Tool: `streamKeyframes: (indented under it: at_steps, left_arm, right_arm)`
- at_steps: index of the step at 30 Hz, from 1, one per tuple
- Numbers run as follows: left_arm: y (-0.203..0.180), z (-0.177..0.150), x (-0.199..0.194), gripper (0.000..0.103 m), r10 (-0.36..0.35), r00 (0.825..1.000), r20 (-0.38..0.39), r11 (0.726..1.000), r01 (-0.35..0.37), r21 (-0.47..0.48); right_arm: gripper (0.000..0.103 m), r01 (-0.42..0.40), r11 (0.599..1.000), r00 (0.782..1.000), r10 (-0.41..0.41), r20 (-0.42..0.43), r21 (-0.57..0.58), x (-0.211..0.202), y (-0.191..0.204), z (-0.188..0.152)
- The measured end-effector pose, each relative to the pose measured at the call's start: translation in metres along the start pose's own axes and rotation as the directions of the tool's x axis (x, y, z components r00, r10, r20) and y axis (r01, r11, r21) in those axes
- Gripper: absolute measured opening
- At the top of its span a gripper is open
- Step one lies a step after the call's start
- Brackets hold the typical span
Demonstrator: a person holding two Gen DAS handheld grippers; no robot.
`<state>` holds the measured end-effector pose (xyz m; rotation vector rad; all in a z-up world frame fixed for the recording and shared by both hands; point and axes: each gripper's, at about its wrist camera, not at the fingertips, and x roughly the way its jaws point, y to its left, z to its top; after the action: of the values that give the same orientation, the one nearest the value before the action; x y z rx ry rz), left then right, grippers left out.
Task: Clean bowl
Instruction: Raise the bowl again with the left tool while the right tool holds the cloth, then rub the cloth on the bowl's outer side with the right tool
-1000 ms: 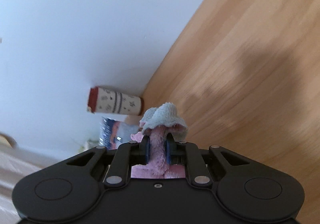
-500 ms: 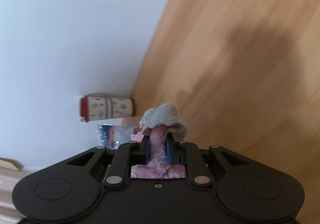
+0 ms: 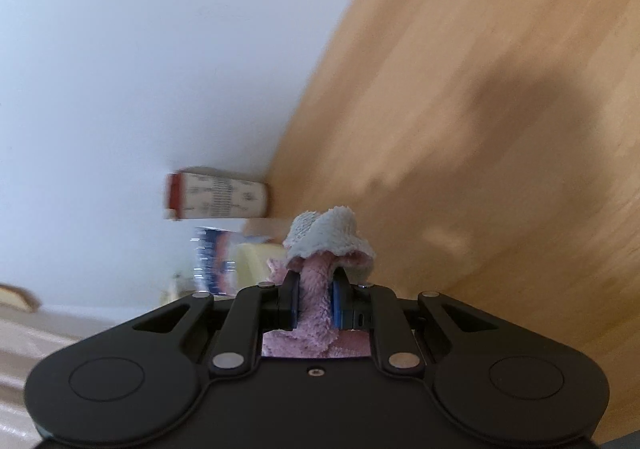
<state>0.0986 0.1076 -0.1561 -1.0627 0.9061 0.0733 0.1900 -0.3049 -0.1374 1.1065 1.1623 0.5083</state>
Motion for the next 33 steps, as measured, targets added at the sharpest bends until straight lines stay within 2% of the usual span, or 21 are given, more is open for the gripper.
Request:
streamKeyframes:
  at_steps: [2,6,9,11,14,16,23,27,31,33]
  left_arm:
    - [0.000,-0.001,0.001,0.016,-0.001,1.000,0.001,1.000,0.001,-0.014]
    - [-0.004,0.000,0.001,0.015,-0.008,1.000,-0.005,1.000,0.008,-0.005]
    - [-0.007,0.003,0.001,0.014,-0.005,1.000,-0.002,1.000,0.005,0.009]
    - [-0.006,0.005,0.001,0.014,-0.005,1.000,0.001,1.000,0.005,0.012]
    - [-0.008,0.004,0.001,0.014,-0.004,1.000,-0.002,1.000,0.004,0.022]
    - [-0.008,0.004,0.001,0.014,-0.007,1.000,-0.002,1.000,0.007,0.021]
    - [-0.009,-0.001,0.000,0.014,-0.016,1.000,-0.015,0.999,0.016,0.038]
    - [-0.012,-0.004,0.002,0.014,-0.016,1.000,-0.018,0.998,0.017,0.057]
    - [-0.012,-0.001,0.001,0.014,-0.012,1.000,-0.006,0.997,0.013,0.077]
    - [-0.011,0.000,0.001,0.014,-0.007,1.000,0.000,0.996,0.007,0.088]
  right_arm:
    - [0.017,-0.007,1.000,1.000,0.007,0.012,0.012,-0.001,-0.002,-0.002]
    - [0.017,0.056,0.997,0.998,-0.055,-0.018,0.051,0.022,-0.015,-0.006]
    - [0.017,0.089,0.994,0.995,-0.092,-0.047,-0.069,0.026,-0.007,-0.009]
    - [0.017,0.076,0.983,0.994,-0.087,-0.059,-0.169,0.022,0.005,-0.011]
    - [0.017,0.017,0.933,0.992,-0.060,-0.108,-0.361,0.012,0.032,-0.015]
    - [0.017,0.000,0.882,0.987,-0.075,-0.141,-0.472,0.011,0.046,-0.022]
    - [0.018,-0.005,0.740,0.960,-0.185,-0.211,-0.672,0.024,0.056,-0.054]
    - [0.018,-0.004,0.708,0.946,-0.226,-0.232,-0.706,0.039,0.058,-0.067]
    - [0.017,-0.004,0.693,0.948,-0.226,-0.222,-0.721,0.037,0.066,-0.072]
    - [0.017,-0.009,0.709,0.953,-0.208,-0.221,-0.705,0.030,0.068,-0.070]
